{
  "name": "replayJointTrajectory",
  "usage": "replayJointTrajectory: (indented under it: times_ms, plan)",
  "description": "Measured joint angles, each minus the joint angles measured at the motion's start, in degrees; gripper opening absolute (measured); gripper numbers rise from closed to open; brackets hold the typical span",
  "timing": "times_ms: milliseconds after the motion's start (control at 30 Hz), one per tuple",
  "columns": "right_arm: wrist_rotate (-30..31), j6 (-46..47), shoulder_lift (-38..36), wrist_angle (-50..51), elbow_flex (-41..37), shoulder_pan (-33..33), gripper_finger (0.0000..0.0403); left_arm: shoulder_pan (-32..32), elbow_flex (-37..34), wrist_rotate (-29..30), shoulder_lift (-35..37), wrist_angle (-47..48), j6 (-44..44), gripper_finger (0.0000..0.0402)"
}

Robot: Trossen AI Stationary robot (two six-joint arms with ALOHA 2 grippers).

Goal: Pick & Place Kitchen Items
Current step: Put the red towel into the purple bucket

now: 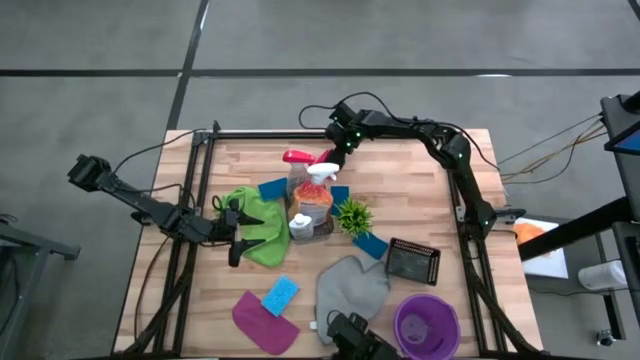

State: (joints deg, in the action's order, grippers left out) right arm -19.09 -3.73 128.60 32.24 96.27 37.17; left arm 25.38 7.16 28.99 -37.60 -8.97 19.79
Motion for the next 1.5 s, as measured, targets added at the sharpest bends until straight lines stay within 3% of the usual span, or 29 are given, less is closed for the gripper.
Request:
replayJointTrajectory:
  times_ms: [200,433,733,1200,1500]
  plan:
    - [0.0,-3.1,-0.1,0.9,0.0,0.0,0.0033,0.0,0.0,0.0,0.0,0.0,0.0,0.0279]
    - [0.5,-3.3,-0.5,1.0,0.0,-0.2,0.0018,0.0,0.0,0.0,0.0,0.0,0.0,0.0279]
    - [5.6,-3.4,-5.5,2.4,0.2,-1.4,0.0018,0.0,0.0,0.0,0.0,0.0,0.0,0.0279]
    - [14.6,-5.4,-22.4,8.0,0.1,-1.6,0.0018,0.0,0.0,0.0,0.0,-0.1,0.0,0.0279]
    - [14.8,-6.4,-34.3,4.5,-0.6,-1.6,0.0018,0.0,0.0,0.0,0.0,-0.1,0.0,0.0279]
